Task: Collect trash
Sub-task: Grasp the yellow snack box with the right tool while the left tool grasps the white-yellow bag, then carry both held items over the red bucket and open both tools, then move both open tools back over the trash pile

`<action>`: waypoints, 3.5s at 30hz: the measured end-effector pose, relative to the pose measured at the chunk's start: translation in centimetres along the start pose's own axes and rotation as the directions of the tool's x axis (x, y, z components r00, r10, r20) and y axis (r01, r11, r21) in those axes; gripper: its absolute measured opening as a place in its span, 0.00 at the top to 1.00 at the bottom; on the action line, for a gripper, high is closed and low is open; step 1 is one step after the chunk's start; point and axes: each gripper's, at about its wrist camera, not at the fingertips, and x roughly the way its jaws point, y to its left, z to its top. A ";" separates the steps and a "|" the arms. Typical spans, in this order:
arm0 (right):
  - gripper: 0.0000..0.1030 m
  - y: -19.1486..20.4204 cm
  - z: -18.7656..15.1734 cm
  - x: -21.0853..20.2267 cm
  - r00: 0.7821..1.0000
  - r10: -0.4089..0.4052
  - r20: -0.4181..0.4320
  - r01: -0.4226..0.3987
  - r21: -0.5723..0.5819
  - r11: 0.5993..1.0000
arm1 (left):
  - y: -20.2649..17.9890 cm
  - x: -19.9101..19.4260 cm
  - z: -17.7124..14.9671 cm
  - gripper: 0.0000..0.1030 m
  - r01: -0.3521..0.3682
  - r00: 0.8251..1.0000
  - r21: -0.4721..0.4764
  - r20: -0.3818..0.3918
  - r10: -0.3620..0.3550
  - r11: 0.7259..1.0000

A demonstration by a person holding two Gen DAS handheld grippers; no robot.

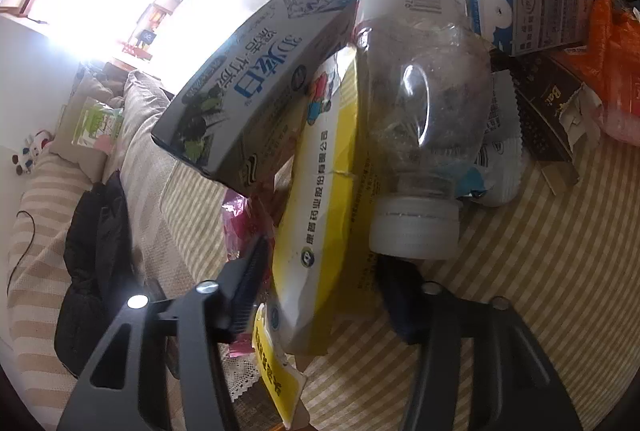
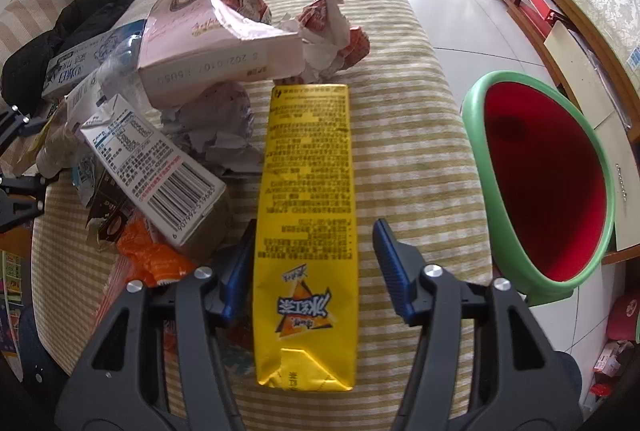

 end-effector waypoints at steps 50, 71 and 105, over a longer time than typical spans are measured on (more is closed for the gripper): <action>0.65 -12.3 0.0 -13.8 0.944 -0.010 0.330 -0.048 0.165 0.985 | -4.6 -17.6 12.6 0.65 0.228 0.916 -0.367 0.395 -0.071 0.902; 0.65 -26.7 0.3 -9.9 0.958 -0.024 0.287 -0.082 0.352 0.932 | -14.9 -11.2 32.1 0.63 0.595 0.763 -0.188 0.438 -0.475 0.782; 0.04 -23.3 0.5 -12.5 0.945 -0.150 0.292 0.041 0.348 0.937 | -9.0 -13.5 27.6 0.08 0.651 0.723 -0.329 0.543 -0.427 0.684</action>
